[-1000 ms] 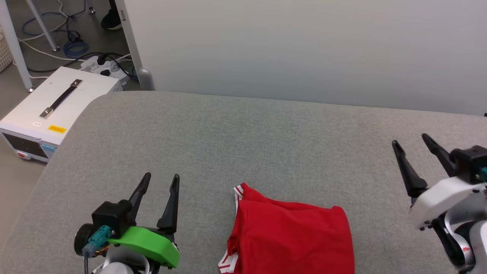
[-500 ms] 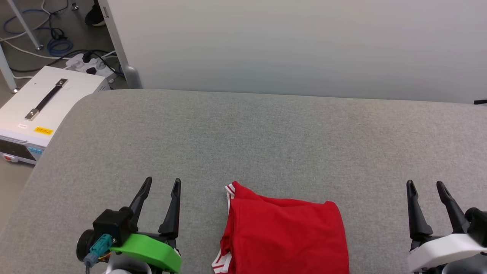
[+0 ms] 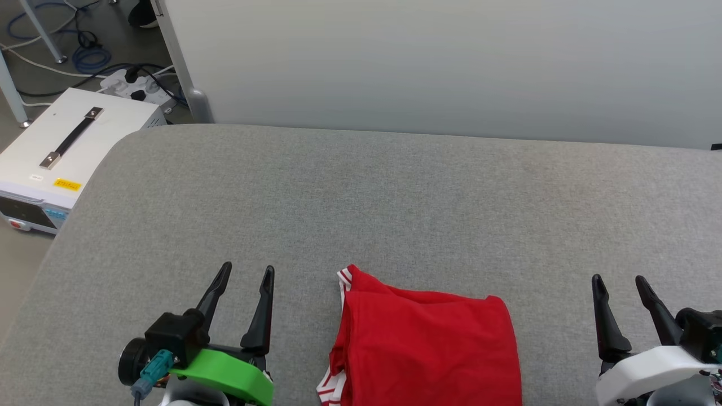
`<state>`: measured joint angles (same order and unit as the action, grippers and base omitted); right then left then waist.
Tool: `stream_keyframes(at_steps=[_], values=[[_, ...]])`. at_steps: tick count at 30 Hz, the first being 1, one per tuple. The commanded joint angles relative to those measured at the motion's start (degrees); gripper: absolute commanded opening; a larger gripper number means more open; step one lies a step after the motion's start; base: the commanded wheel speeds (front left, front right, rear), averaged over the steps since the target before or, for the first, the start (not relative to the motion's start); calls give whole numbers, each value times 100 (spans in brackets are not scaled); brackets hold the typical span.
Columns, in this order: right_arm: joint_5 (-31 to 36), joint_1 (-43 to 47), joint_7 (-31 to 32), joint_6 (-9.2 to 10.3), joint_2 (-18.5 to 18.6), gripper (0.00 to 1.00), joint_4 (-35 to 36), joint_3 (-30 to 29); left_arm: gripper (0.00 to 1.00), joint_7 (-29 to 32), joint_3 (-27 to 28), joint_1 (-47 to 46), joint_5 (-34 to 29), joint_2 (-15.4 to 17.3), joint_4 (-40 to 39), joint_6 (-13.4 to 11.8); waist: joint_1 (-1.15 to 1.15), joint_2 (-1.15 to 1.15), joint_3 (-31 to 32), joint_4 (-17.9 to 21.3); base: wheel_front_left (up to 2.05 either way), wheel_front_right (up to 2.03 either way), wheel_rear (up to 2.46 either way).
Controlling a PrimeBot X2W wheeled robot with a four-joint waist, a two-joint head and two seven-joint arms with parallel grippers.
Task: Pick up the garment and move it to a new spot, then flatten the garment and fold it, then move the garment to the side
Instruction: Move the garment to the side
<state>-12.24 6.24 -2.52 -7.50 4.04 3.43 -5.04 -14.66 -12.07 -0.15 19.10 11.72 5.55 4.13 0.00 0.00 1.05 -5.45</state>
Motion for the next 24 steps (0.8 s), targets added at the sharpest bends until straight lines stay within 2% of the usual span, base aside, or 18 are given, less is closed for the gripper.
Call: stream_keyframes(at_steps=[1,4,9,15,19,24], values=[[15,39,121,1,21,100,38,2,100,-33,49,32,-72,-60,19,50,0,0,-54,-41,0,0,0],[-155,27,710,1,57,100,136,147,100,-34,121,10,-117,-120,46,108,0,0,-154,-81,0,0,0],[-624,22,2406,1,341,100,501,669,100,-34,186,-100,-186,-211,84,201,0,0,-404,-176,0,0,0],[-794,-32,4308,1,307,100,765,631,100,-34,156,-299,-283,-271,141,278,0,0,-741,-358,0,0,0],[-857,-168,4972,1,168,100,734,592,100,-34,141,-417,-324,-293,187,305,0,0,-885,-511,0,0,0],[-809,-348,5260,1,38,100,428,456,100,-34,90,-528,-354,-323,269,324,0,0,-1026,-698,0,0,0]])
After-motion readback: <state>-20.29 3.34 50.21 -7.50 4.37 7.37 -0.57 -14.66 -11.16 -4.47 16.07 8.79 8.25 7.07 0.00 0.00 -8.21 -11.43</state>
